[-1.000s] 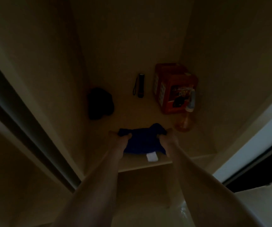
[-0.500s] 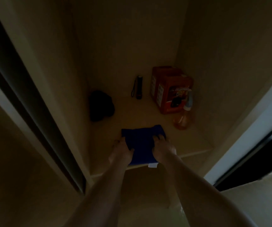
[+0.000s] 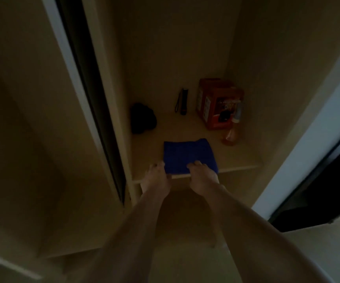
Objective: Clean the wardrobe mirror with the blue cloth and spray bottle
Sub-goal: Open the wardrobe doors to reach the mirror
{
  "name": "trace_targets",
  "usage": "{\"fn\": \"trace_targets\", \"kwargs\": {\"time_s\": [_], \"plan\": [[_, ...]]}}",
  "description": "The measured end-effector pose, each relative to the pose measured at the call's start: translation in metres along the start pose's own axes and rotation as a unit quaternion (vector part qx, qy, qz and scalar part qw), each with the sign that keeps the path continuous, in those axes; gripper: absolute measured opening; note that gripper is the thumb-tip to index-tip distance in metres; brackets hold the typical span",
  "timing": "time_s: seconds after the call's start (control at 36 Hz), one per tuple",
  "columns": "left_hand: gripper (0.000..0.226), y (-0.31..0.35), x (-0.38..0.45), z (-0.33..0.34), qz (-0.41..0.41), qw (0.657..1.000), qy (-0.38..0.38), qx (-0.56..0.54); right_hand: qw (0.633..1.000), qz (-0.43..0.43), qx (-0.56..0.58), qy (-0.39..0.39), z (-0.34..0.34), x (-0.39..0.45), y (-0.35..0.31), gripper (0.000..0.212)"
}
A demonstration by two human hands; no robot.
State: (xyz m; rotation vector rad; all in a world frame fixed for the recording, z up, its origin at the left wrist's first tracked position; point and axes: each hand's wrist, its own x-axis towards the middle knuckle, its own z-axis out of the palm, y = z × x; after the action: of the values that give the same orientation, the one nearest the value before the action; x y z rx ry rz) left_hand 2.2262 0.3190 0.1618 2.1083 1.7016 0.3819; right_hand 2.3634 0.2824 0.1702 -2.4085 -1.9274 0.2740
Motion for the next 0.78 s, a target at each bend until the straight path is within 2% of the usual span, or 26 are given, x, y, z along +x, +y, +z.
{"fn": "trace_targets", "kwargs": {"time_s": [0.11,0.28,0.44,0.61,0.78], "plan": [[0.033,-0.012,-0.046,-0.011,0.005,0.999,0.023,0.027,0.999,-0.03,0.006,0.026,-0.004,-0.035,-0.022,0.041],[0.021,-0.033,-0.09,-0.042,0.0,0.999,0.036,0.029,0.997,-0.073,0.01,0.032,-0.014,-0.069,-0.065,0.043],[0.027,-0.061,-0.103,-0.087,-0.018,0.997,0.076,0.027,0.993,-0.098,0.032,0.049,-0.039,-0.084,-0.115,0.031],[0.027,-0.095,-0.098,-0.127,-0.007,0.995,0.078,0.057,0.994,-0.095,0.038,0.032,-0.058,-0.079,-0.168,0.023],[0.032,-0.13,-0.082,-0.152,0.02,0.995,0.069,0.065,0.997,-0.053,0.05,-0.009,-0.062,-0.057,-0.216,0.03]]}}
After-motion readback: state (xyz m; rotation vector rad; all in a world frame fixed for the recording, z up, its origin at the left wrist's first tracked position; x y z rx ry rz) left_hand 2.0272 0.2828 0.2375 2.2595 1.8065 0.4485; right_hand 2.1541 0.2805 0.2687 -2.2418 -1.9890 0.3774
